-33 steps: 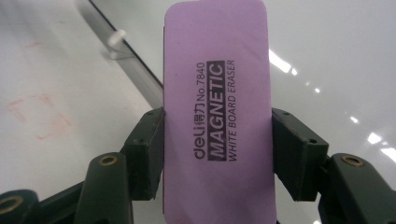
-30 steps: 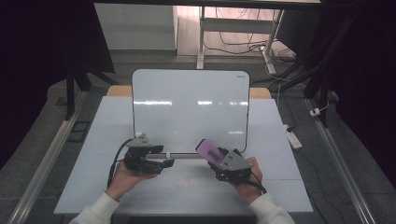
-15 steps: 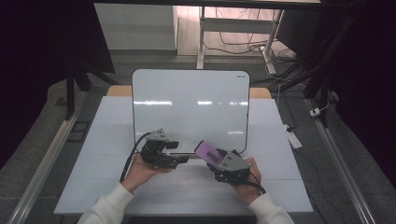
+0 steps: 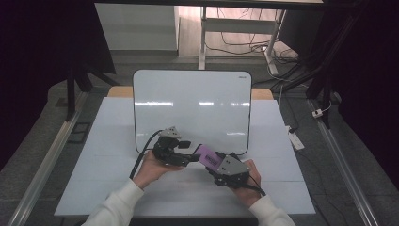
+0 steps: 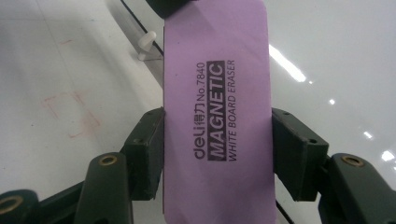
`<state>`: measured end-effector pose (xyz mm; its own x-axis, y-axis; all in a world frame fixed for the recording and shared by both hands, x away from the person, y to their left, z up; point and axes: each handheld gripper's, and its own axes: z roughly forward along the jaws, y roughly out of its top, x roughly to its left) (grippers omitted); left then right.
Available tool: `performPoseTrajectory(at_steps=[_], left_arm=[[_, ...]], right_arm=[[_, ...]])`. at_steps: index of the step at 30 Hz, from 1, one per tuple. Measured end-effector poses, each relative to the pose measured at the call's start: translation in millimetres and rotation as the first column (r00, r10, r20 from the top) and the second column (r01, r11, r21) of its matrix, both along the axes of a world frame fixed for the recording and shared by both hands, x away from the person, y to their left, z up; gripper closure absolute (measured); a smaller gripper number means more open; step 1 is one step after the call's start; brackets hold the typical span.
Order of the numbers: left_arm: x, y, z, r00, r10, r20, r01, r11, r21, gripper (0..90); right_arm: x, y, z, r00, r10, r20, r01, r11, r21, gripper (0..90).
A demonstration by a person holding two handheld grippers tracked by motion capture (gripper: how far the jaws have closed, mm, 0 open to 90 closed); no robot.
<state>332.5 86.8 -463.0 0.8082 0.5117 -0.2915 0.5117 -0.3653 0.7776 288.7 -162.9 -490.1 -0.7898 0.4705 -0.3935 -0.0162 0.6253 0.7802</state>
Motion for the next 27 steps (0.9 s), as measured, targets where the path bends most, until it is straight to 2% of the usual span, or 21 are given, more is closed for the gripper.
performPoseTrajectory(at_steps=[3,10,13,17,22,27], left_arm=[[2.4,-4.1,-2.2,0.9994,-0.030,-0.018,0.030,0.9996,-0.001,32.3],[8.4,-9.2,-8.9,0.9927,-0.087,-0.083,0.085,0.9962,-0.019,49.0],[9.8,-8.8,-9.7,0.9900,-0.088,-0.110,0.086,0.9960,-0.024,53.1],[10.6,-6.6,-8.9,0.9865,-0.093,-0.135,0.086,0.9949,-0.052,59.2],[7.7,-6.9,-6.4,0.9880,-0.091,-0.125,0.086,0.9953,-0.044,62.4],[6.7,-1.4,-3.5,0.9918,-0.078,-0.102,0.074,0.9966,-0.036,63.0]], right_arm=[[-1.0,1.2,-0.2,1.0000,0.007,0.004,-0.007,1.0000,-0.003,40.3],[-3.0,4.4,-1.5,0.9994,0.029,0.021,-0.029,0.9995,-0.016,40.2],[-3.7,5.4,-2.7,0.9988,0.033,0.037,-0.031,0.9988,-0.036,40.2],[-4.3,6.7,-4.2,0.9984,0.028,0.048,-0.025,0.9983,-0.052,40.0],[-2.1,6.5,-4.2,0.9993,0.034,0.014,-0.034,0.9988,-0.037,37.8],[-1.0,-0.3,7.0,0.9956,0.058,-0.074,-0.053,0.9966,0.063,28.4]])
